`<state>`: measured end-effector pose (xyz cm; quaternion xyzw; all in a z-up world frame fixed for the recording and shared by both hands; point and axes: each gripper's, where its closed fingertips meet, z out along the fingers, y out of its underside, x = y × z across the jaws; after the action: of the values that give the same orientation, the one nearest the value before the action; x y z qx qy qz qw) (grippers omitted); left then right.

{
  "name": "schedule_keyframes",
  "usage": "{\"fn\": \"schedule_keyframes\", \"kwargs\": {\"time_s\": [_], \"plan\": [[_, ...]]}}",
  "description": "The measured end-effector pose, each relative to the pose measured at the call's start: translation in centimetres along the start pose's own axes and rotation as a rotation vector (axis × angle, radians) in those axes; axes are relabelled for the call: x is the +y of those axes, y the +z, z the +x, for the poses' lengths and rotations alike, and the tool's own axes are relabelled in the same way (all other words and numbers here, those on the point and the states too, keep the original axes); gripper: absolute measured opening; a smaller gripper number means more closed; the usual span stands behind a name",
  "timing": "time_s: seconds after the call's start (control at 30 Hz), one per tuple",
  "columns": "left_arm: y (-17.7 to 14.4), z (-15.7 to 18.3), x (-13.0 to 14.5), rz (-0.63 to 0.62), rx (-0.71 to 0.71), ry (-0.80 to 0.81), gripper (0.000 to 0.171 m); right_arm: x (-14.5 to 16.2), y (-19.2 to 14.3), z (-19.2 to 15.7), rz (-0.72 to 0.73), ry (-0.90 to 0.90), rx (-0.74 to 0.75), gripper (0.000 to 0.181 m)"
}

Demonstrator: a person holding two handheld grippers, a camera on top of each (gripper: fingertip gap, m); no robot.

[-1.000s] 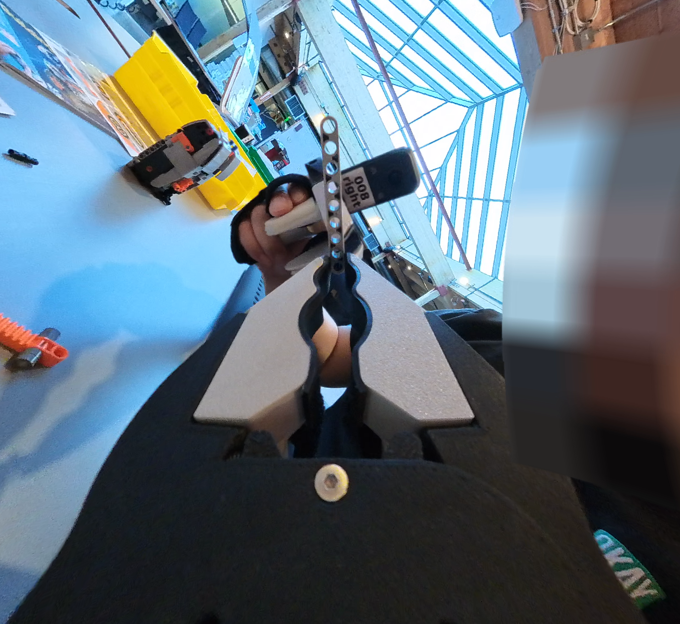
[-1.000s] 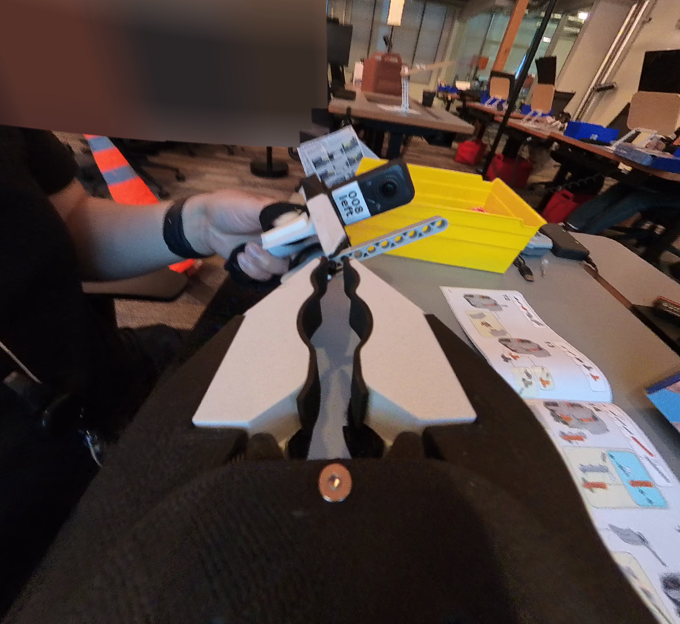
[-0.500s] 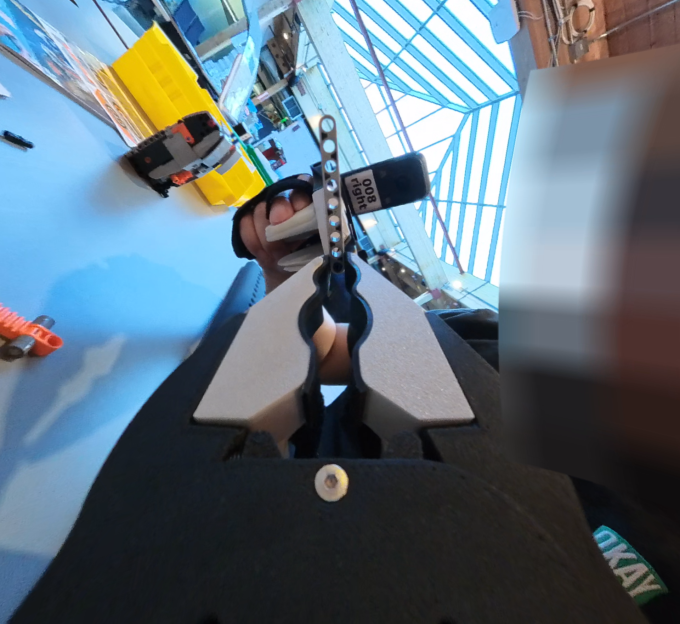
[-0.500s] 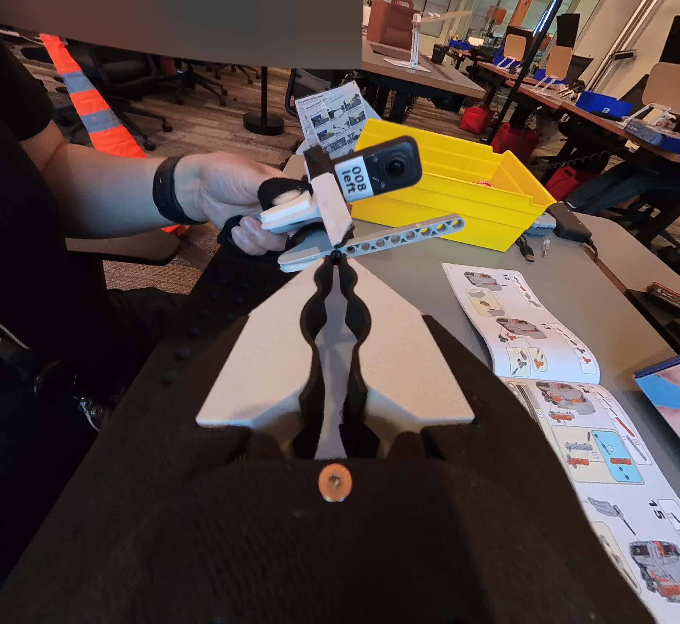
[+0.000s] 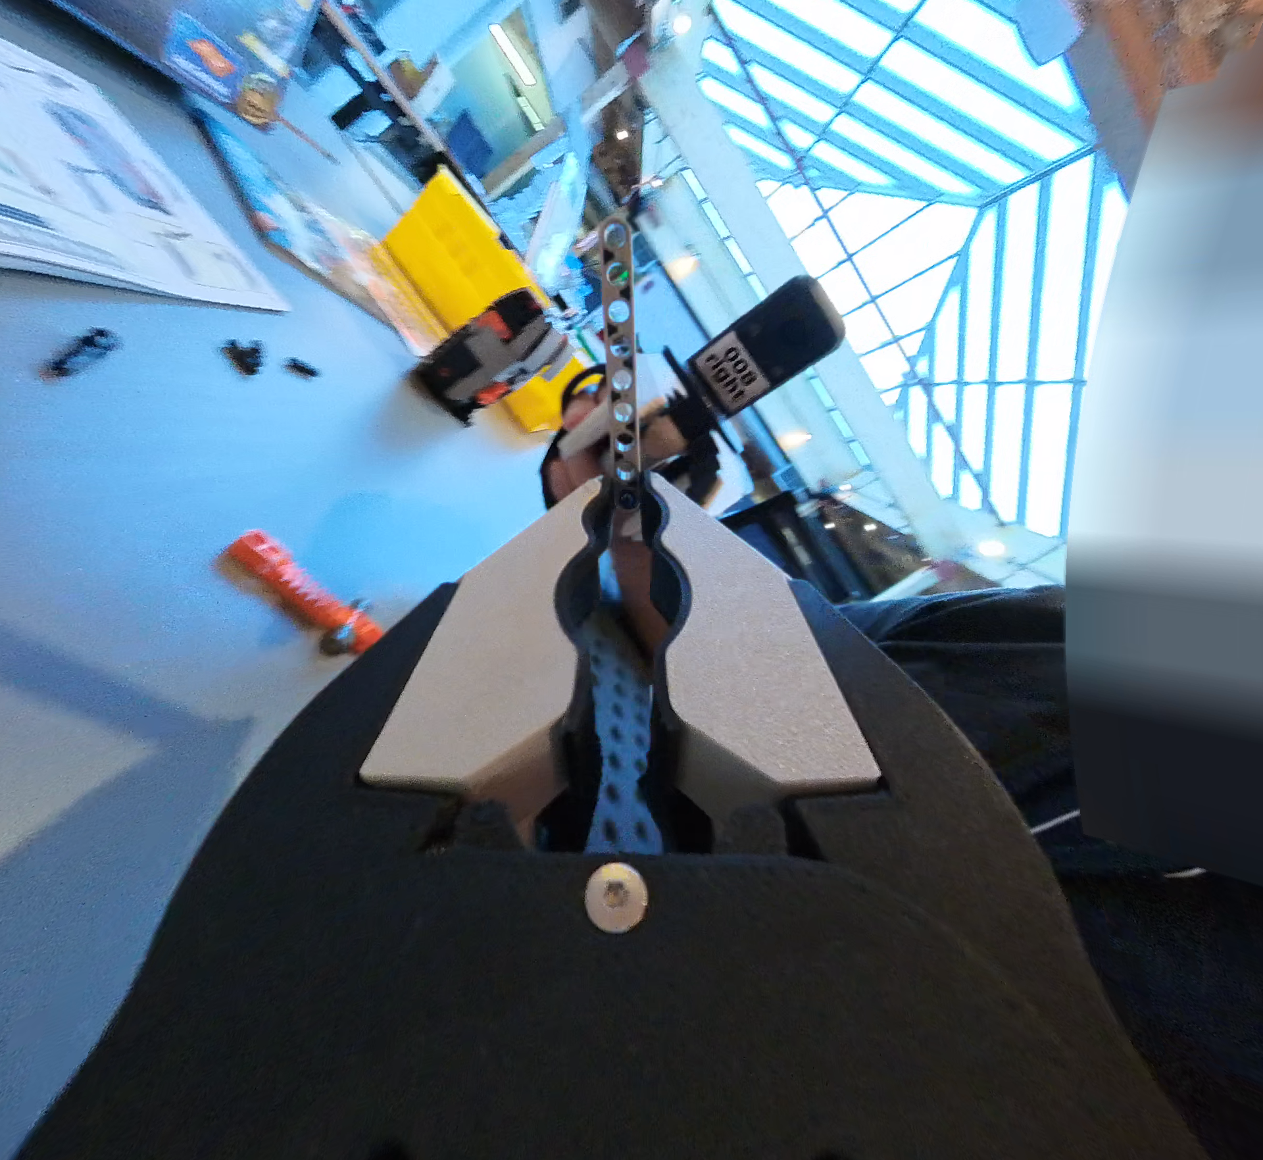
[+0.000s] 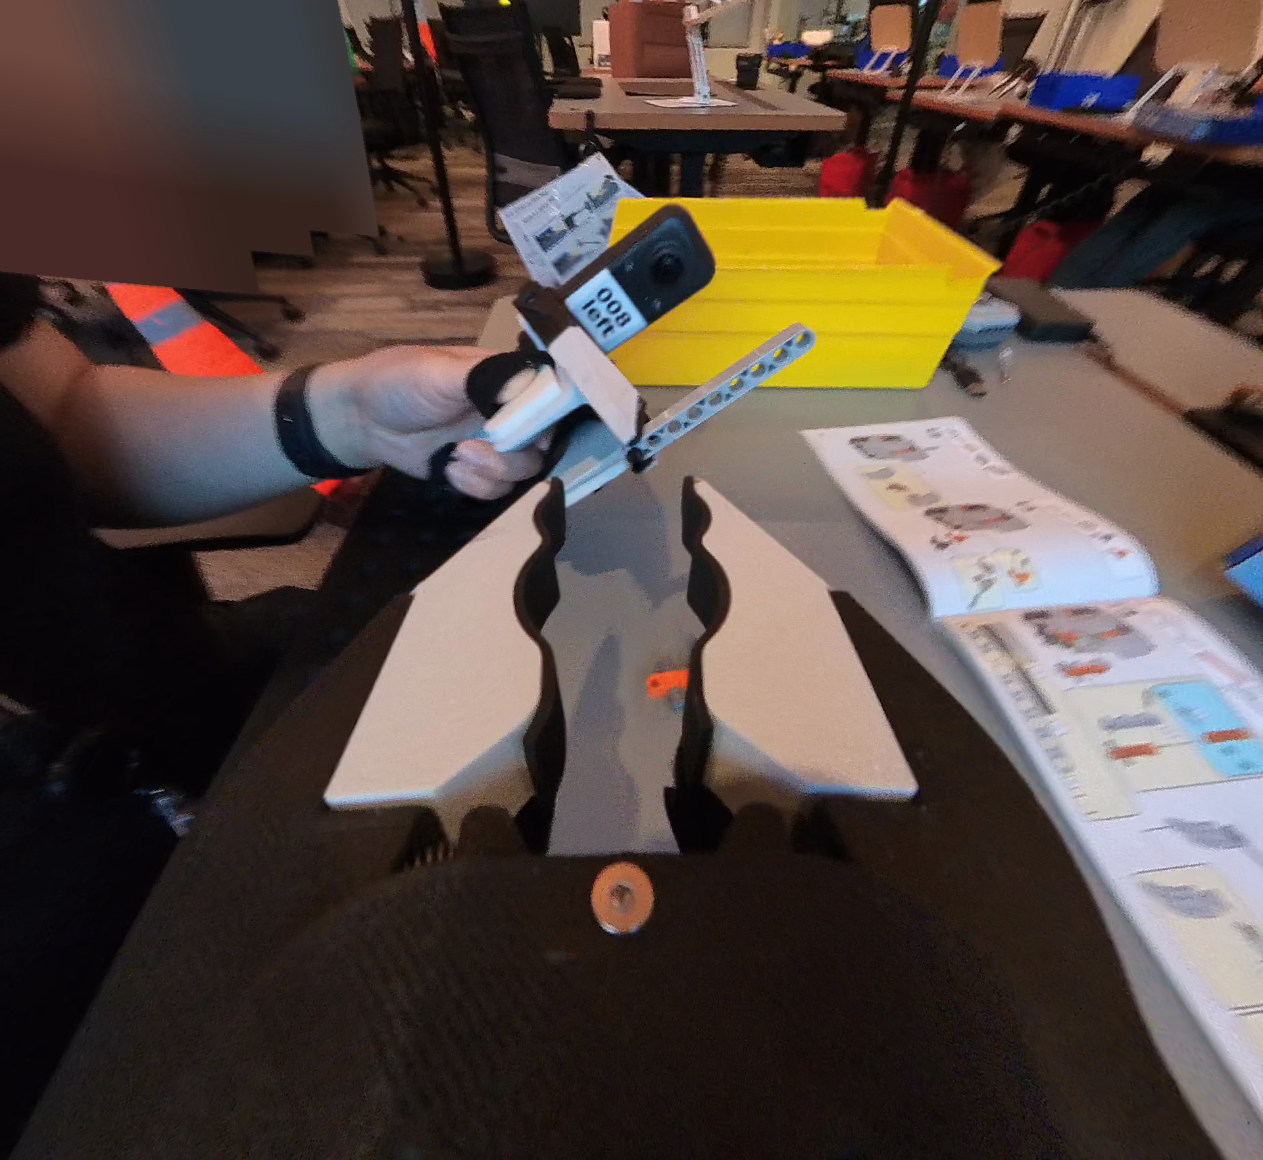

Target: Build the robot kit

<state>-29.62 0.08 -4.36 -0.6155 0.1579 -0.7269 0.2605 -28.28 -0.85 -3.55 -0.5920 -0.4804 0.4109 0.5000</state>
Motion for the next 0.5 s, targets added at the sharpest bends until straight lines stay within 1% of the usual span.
{"fn": "schedule_keyframes", "kwargs": {"time_s": [0.07, 0.17, 0.23, 0.27, 0.33, 0.43, 0.5], "plan": [[-0.7, -0.6, 0.0, -0.011, -0.028, 0.019, 0.003, 1.0, -0.4, -0.2, -0.006, 0.078, -0.025, 0.029], [-1.1, -0.6, -0.4, -0.006, -0.003, -0.006, 0.003, 2.4, -0.7, 0.6, -0.041, 0.076, 0.056, 0.028], [-0.7, -0.4, 0.6, -0.084, 0.013, -0.014, 0.003, 2.6, -0.6, 1.1, -0.044, 0.097, 0.088, 0.027], [-0.3, -0.4, 1.3, -0.13, 0.011, -0.002, 0.003, 2.4, -0.6, 1.4, -0.029, 0.143, 0.096, 0.027], [0.5, -0.7, 2.2, -0.192, -0.023, 0.044, 0.003, 2.2, -0.4, 1.6, 0.015, 0.278, 0.058, 0.028], [1.3, -0.8, 3.3, -0.258, -0.035, 0.064, 0.003, 2.4, -0.3, 1.8, 0.048, 0.442, 0.004, 0.028], [1.5, -0.8, 3.7, -0.288, -0.035, 0.069, 0.003, 1.8, -0.6, 1.9, 0.105, 0.521, -0.032, 0.026]]}}
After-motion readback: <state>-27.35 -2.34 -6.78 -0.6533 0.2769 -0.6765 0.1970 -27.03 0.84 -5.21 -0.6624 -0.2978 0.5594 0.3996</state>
